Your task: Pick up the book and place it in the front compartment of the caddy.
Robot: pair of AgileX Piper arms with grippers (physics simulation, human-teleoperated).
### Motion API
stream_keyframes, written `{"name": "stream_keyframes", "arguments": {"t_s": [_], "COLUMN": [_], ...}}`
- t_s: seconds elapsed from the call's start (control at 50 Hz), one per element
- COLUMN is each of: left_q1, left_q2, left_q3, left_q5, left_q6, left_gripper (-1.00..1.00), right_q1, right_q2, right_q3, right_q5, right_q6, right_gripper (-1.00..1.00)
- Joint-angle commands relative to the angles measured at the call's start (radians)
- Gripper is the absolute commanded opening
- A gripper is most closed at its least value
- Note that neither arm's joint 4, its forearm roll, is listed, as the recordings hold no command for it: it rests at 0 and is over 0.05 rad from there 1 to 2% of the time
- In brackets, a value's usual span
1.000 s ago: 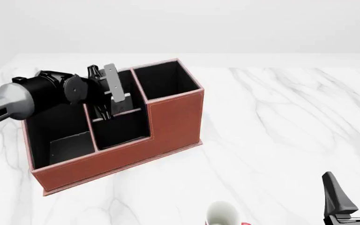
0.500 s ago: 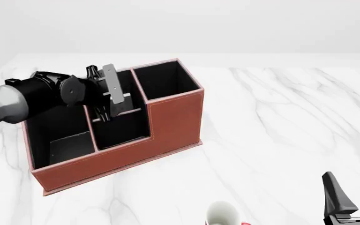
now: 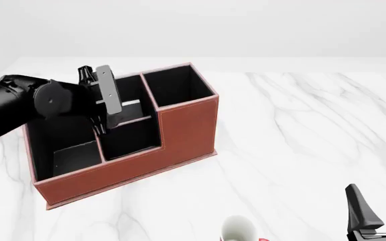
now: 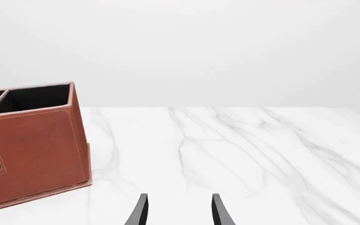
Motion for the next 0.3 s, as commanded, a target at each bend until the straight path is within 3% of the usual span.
{"name": "stream_keyframes", "arguments": {"t_s": [0.02, 0.3], "left_q1": [-0.014, -0.095], "left_q2": [-0.149, -0.423], "left_q3": [0.078, 0.296], "left_q5": [0.052, 0.084], "left_q6": [-0.001, -0.02], "left_gripper": [1.0, 1.0], "right_q1": [0.0, 0.0], "right_q2": [-0.001, -0.001], "right_q3": [0.001, 0.001], "right_q5": [0.0, 0.0], "right_q6": [0.0, 0.0], "right_gripper": [1.0, 1.0]}}
